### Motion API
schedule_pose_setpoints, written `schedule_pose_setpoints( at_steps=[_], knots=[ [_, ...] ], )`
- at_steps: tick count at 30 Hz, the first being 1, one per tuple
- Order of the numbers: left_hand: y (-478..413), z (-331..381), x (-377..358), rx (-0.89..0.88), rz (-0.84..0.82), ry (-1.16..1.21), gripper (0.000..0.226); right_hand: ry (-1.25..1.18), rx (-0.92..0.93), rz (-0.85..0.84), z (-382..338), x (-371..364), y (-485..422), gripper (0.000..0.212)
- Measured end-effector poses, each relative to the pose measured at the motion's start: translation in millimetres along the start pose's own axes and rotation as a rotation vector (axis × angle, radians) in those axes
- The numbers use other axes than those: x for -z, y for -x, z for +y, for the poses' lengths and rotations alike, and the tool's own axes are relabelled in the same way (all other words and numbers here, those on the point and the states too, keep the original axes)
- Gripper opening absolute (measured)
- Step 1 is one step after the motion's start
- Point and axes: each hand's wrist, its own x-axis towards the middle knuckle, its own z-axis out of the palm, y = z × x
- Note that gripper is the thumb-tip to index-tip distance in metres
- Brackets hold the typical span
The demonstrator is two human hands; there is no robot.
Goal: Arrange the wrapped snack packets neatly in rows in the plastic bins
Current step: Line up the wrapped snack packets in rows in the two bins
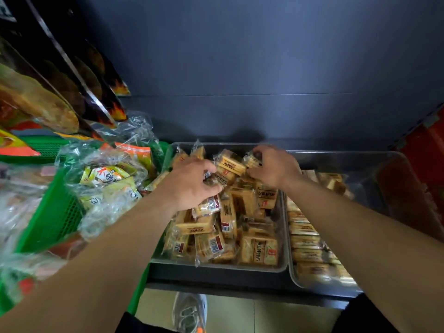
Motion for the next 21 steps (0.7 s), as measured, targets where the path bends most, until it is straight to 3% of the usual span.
schedule_pose_setpoints(
  at_steps=[4, 9, 16, 21],
  knots=[
    [-4.6, -2.7, 0.6, -0.029, 0.032, 0.029, 0.047, -0.197, -0.012, 0.071, 10.3, 8.0, -6.2, 0.036],
    [-9.9, -2.0, 2.7, -0.069, 0.079, 0.091, 0.040, -0.764, -0.128, 0.098, 28.1, 36.7, -0.4, 0.024],
    [-15.7, 6.5, 1.5, -0.067, 0.119, 0.084, 0.038, -0.812, -0.138, -0.001, 39.1, 45.9, 17.7, 0.017],
    [-43.8, 7.9, 0.6, 0.013, 0.224, -0.031, 0.052, -0.837, -0.160, 0.024, 46.6, 50.1, 21.8, 0.016]
  ],
)
